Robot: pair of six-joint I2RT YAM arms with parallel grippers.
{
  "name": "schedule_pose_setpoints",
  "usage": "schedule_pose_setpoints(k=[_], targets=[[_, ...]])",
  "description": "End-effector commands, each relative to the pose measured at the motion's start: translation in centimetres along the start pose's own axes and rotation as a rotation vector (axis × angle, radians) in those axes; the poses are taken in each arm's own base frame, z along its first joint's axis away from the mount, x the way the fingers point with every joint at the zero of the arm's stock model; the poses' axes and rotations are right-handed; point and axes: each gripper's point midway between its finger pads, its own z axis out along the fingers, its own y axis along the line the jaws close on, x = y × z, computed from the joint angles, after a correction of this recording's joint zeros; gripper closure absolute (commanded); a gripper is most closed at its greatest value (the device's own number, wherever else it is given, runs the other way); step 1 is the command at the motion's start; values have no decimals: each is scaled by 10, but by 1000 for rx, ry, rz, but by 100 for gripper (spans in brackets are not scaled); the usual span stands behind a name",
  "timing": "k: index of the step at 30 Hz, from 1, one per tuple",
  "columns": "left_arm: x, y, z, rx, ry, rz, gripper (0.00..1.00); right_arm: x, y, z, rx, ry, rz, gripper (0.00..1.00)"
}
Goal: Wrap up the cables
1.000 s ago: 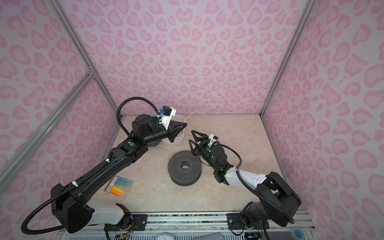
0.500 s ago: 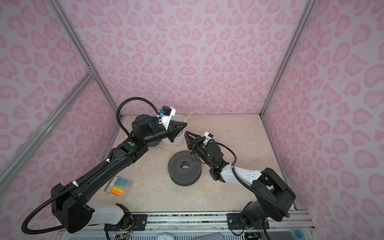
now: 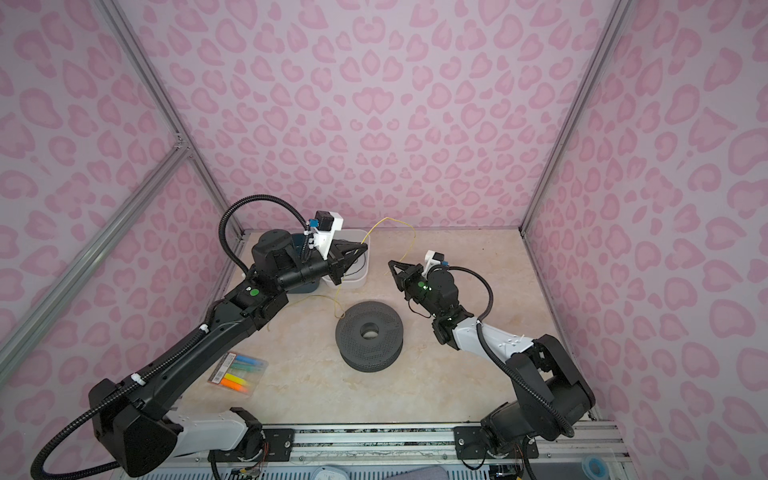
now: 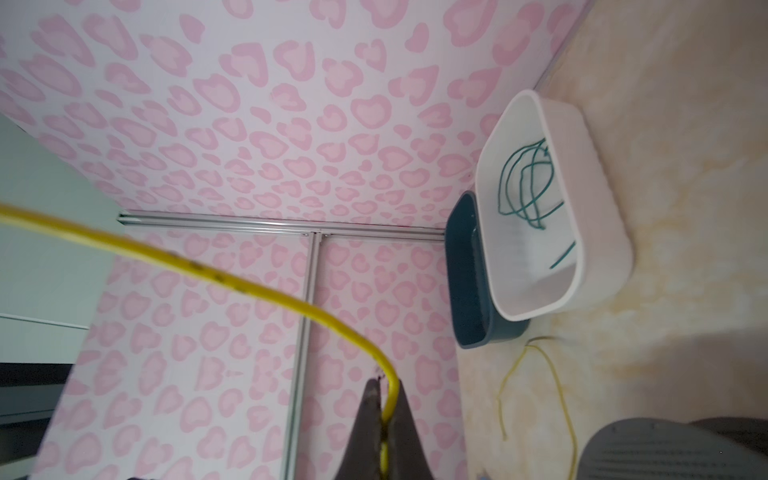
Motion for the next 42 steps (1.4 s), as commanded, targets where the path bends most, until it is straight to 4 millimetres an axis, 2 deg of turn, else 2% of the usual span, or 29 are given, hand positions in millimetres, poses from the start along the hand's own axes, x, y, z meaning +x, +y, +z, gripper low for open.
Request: schedule_pose_setpoints(k=[1, 3, 8, 11, 16, 23, 26, 34, 38, 42], targets=[[4, 2, -9, -10, 22, 4, 96, 3, -54, -14, 285, 144, -404, 100], [11, 7, -16, -41, 55, 2, 96, -14, -65, -31, 438, 135, -609, 100], [26, 20, -33, -130, 147, 34, 96, -57, -68, -73, 732, 77, -1015, 100], [36, 27, -45, -181, 226, 82, 96, -81, -58, -91, 869, 30, -1186, 100], [46, 40, -60, -250, 301, 97, 96, -112, -25, -108, 1042, -126, -1451, 100], [71, 51, -72, -304, 431, 127, 96, -138, 23, -106, 1106, -322, -1707, 100], [79, 57, -76, -327, 481, 139, 96, -143, 38, -100, 1093, -330, -1800, 100], [85, 76, -85, -426, 540, 204, 96, -147, 58, -85, 1098, -293, -2046, 100], [86, 84, -91, -474, 564, 231, 96, -153, 63, -88, 1122, -302, -2108, 100], [96, 95, -101, -540, 610, 267, 96, -158, 64, -94, 1120, -328, -2124, 100]])
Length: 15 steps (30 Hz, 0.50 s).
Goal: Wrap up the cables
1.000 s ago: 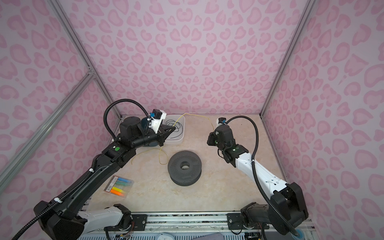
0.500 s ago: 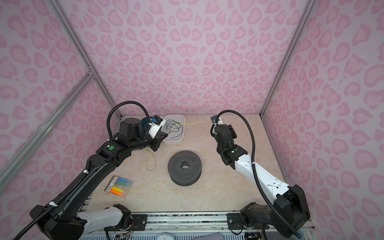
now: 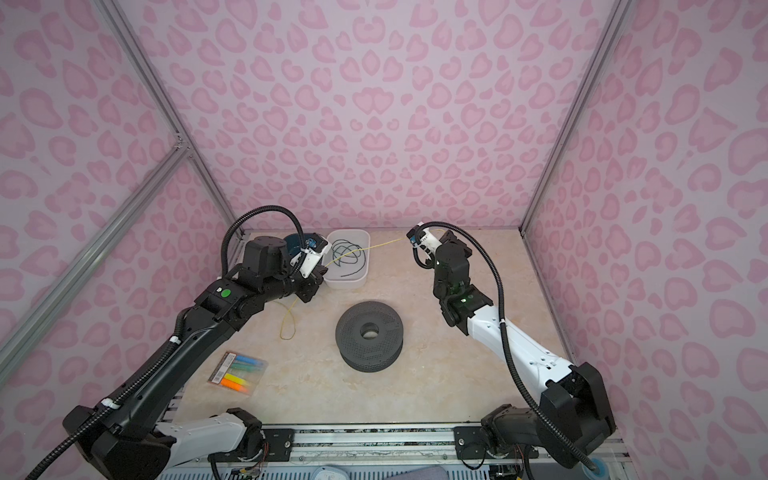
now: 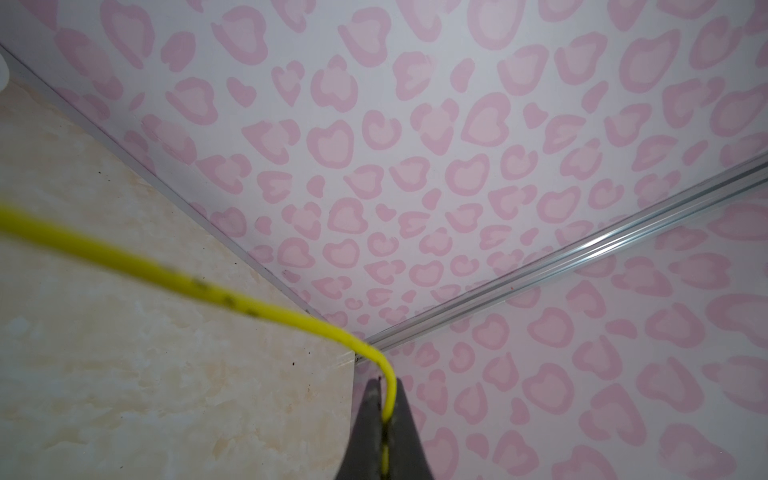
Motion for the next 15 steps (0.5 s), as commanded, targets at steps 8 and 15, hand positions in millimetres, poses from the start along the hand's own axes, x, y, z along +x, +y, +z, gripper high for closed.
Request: schedule_pose_setpoints(k=[8, 15], targets=[[32, 21, -3, -133, 127, 39, 96, 18, -49, 8, 143, 40, 25, 100], [29, 18, -5, -116, 108, 27, 96, 10, -35, 5, 72, -25, 70, 100]])
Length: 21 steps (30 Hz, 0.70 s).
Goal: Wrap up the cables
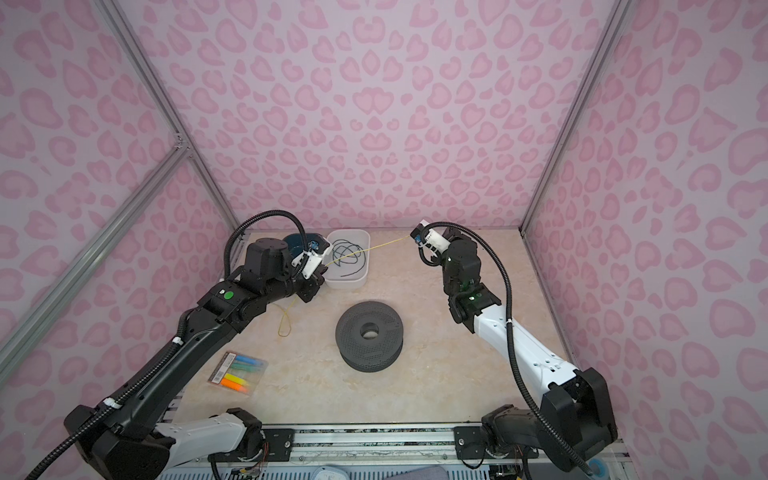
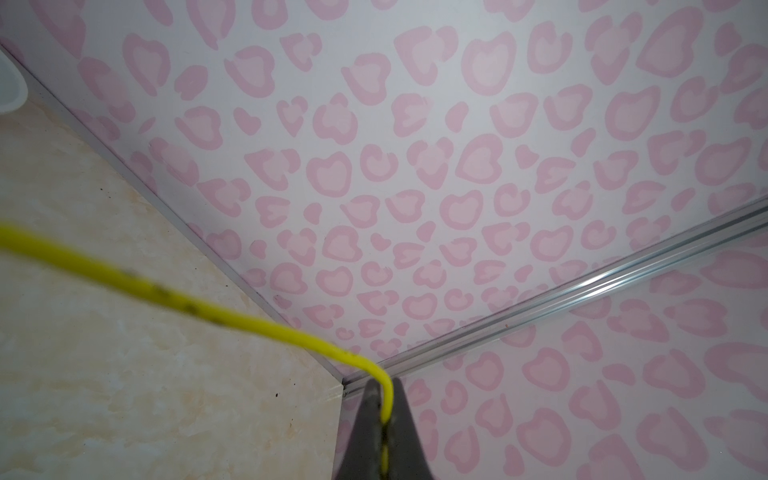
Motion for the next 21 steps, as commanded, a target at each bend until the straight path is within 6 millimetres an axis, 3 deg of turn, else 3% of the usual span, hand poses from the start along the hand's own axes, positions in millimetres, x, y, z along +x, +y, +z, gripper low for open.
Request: schedule_pose_setpoints(k=[1, 2, 8, 13, 16, 19, 21], targets=[[28, 13, -7, -83, 115, -29, 96, 12, -14, -5, 77, 56, 88, 100], [23, 12, -6, -71, 97, -45, 96, 7, -8, -8, 61, 38, 110, 100], [-8, 3, 2, 3, -43, -208, 96, -13, 44, -25, -113, -23, 224, 60], [-28, 6, 9, 13, -135, -314, 96, -17, 62, -40, -227, -25, 402, 42], [-38, 19, 12, -37, -169, -360, 96, -20, 61, -51, -290, -34, 516, 31], [-44, 22, 17, -43, -178, -382, 96, -16, 41, -54, -280, -29, 651, 26], [-49, 19, 18, -15, -194, -385, 96, -9, 15, -54, -243, -8, 811, 25]])
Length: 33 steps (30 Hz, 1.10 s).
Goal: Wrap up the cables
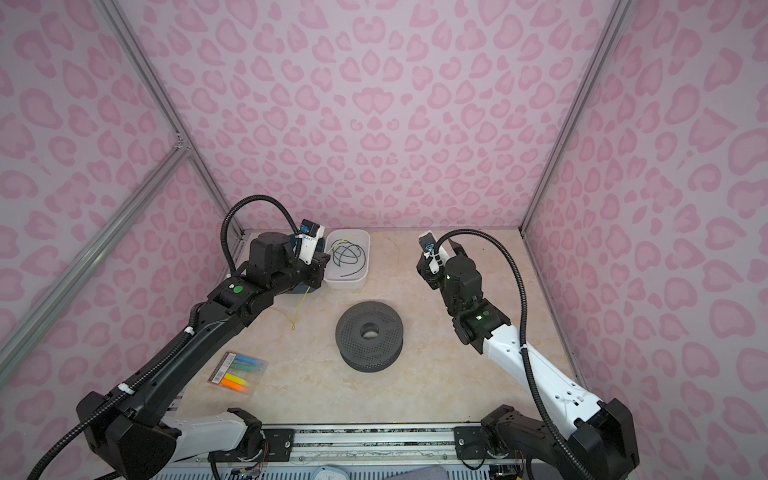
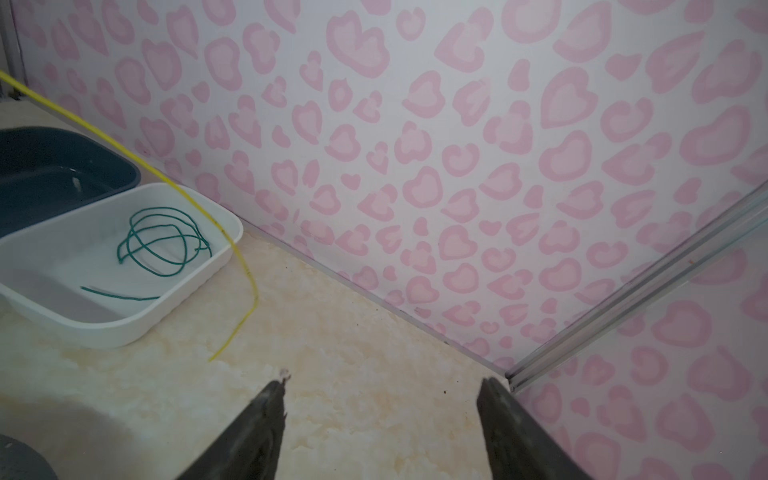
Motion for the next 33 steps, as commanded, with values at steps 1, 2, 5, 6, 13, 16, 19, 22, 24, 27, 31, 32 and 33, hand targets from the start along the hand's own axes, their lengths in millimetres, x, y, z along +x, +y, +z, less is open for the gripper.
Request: schedule_pose_setpoints(k=[1, 2, 5, 6, 13, 16, 19, 22, 24, 27, 31, 32, 33], targets=[[-26, -5, 0, 33, -87, -43, 96, -5, -23, -6, 9, 7, 315, 25], [-27, -8, 1, 49, -89, -46, 96, -7, -33, -8, 18, 11, 413, 25], [-31, -20, 0, 119, -109, -50, 96, -3, -47, -13, 16, 14, 691, 25], [-33, -24, -2, 145, -121, -49, 96, 2, -47, -15, 14, 12, 788, 25], [-48, -53, -15, 318, -202, -50, 96, 19, -27, -17, -128, -48, 1316, 25], [-49, -58, -15, 354, -203, -52, 96, 13, -11, -14, -246, -67, 1426, 25], [-47, -65, -14, 394, -205, -59, 96, 1, 5, -13, -347, -55, 1446, 25], [-44, -74, -12, 452, -204, -71, 96, -14, 25, -13, -444, -32, 1467, 25], [-41, -79, -8, 474, -189, -73, 96, -29, 50, -17, -526, -24, 1473, 25], [-35, -88, -2, 510, -163, -72, 97, -48, 82, -22, -621, -13, 1459, 25], [-28, -101, 3, 539, -138, -61, 96, -62, 108, -21, -703, -7, 1461, 26], [-26, -104, 5, 545, -131, -59, 96, -66, 113, -21, -723, -11, 1463, 26], [-24, -108, 5, 554, -126, -53, 96, -68, 118, -21, -736, -9, 1459, 26]])
